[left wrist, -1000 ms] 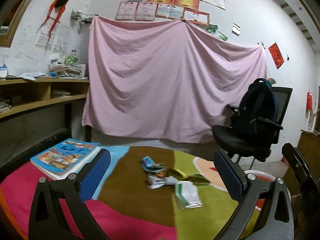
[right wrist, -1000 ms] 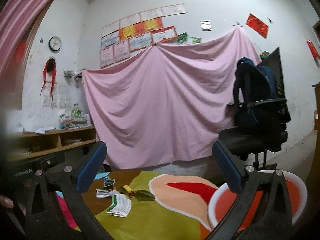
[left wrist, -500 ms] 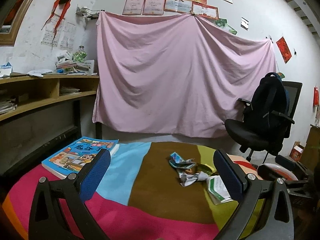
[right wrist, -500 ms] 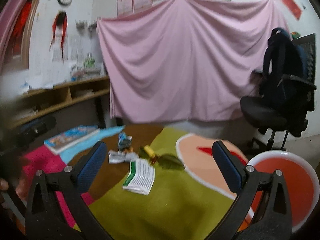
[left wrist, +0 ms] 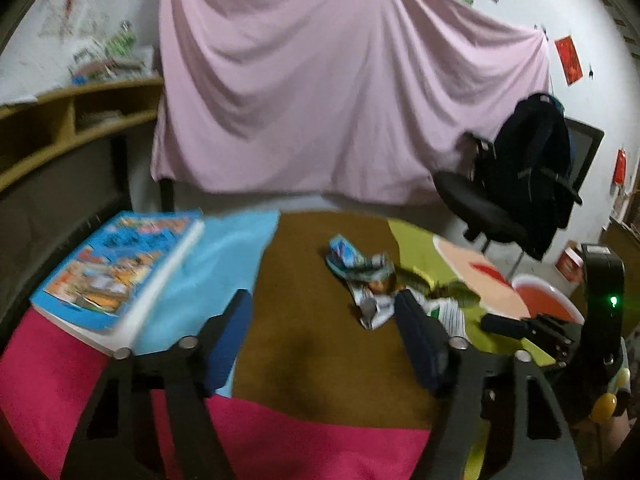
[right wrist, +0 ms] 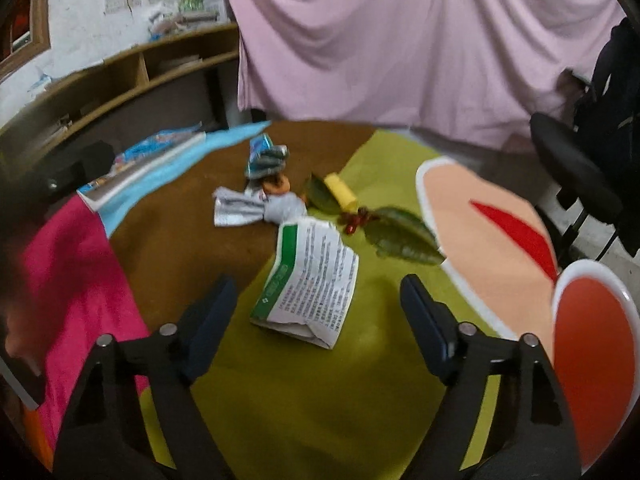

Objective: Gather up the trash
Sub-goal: 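Grasp the white-green leaflet with the right tool while the left grasps the white tissue, then lift and carry the leaflet and tissue in both tools over the red bucket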

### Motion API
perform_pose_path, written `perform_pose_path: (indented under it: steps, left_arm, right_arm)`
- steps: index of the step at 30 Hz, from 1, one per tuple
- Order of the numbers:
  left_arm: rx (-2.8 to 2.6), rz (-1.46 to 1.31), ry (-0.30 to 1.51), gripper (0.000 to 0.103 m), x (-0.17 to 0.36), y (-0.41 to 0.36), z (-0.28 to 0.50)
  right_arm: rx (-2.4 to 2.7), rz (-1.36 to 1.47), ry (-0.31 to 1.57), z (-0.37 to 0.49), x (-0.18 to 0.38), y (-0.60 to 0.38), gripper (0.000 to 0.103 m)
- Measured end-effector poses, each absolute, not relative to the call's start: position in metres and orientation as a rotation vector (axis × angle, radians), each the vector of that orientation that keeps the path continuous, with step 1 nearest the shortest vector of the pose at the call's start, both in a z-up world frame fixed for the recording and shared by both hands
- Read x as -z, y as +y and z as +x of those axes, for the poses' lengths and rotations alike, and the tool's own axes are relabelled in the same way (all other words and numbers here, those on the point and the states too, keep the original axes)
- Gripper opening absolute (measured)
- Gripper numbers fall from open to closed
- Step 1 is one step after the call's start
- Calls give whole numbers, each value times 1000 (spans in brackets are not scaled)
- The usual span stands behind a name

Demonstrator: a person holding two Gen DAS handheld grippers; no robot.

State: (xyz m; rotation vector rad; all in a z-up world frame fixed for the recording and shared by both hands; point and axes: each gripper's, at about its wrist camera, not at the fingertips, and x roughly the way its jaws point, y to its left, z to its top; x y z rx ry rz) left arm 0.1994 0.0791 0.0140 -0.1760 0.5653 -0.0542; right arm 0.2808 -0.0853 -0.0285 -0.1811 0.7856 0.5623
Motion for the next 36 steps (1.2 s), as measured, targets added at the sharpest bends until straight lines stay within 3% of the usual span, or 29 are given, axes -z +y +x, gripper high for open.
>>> perform_pose_path:
  steps: [4, 9, 16, 18, 20, 24, 30, 36]
  left_arm:
    - [103, -178, 646, 51, -3, 73, 214]
    - [172, -164, 722, 47, 2, 61, 229]
    - [206, -138, 758, 44, 4, 46, 253]
    - [221, -147, 778, 31, 6, 44, 259]
    - [228, -158, 797, 29, 8, 42, 265]
    - [243, -153, 806, 8, 7, 37, 266]
    - [240, -124, 780, 0, 2, 28, 258]
    - [217, -93, 717, 0, -7, 13, 239]
  right_arm:
    - [-583, -147, 832, 288, 36, -89, 81]
    - [-597, -115, 826, 288, 33, -99, 77]
    - [-571, -56, 791, 283, 25, -123, 76]
    - [-560, -40, 781, 283, 23, -132, 76]
    - [-559, -20, 774, 283, 21, -137, 76]
    - [-554, -8, 765, 282, 20, -142, 76]
    - [-558, -9, 744, 278, 18, -146, 76]
    - [-562, 0, 693, 268, 12, -156, 76]
